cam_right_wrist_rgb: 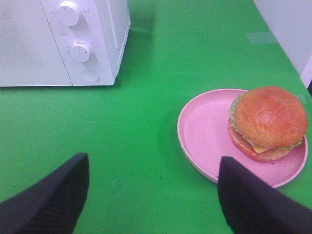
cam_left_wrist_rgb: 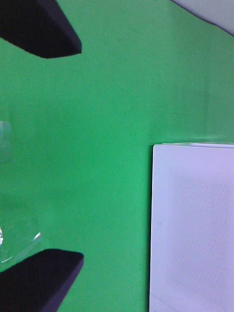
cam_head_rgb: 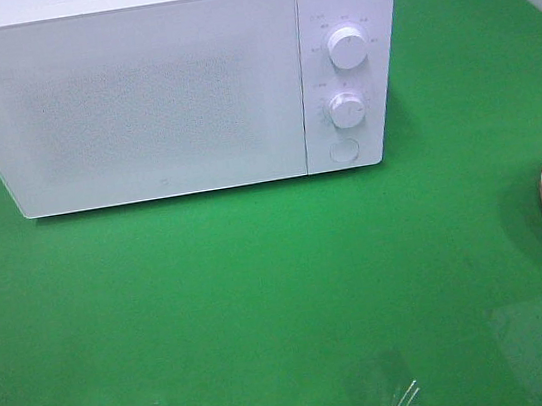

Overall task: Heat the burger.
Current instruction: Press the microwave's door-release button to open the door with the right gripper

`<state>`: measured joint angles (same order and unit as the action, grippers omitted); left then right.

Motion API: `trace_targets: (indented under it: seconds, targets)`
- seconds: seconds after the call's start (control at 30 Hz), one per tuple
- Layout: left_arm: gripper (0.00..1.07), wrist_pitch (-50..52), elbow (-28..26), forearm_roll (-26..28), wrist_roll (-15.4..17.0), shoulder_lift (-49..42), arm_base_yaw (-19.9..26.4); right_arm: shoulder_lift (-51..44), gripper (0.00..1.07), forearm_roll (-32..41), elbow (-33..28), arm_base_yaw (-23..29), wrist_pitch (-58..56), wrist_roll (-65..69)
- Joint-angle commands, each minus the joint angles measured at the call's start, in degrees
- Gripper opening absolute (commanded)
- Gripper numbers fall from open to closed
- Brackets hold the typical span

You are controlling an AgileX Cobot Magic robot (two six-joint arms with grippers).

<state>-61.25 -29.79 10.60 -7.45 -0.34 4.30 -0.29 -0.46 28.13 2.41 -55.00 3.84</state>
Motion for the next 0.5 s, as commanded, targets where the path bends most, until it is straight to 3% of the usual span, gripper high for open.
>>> trace_targets:
  seconds: [0.03,0.5]
  targets:
    - [1.00,-0.1,0.1,0.0,0.2,-0.3,-0.1,-1.5,0.74,0.0,-0.1,-0.4,0.2,-0.6]
    - [1.00,-0.1,0.1,0.0,0.2,-0.3,-0.1,-1.5,0.73,0.0,-0.1,-0.4,0.2,-0.6]
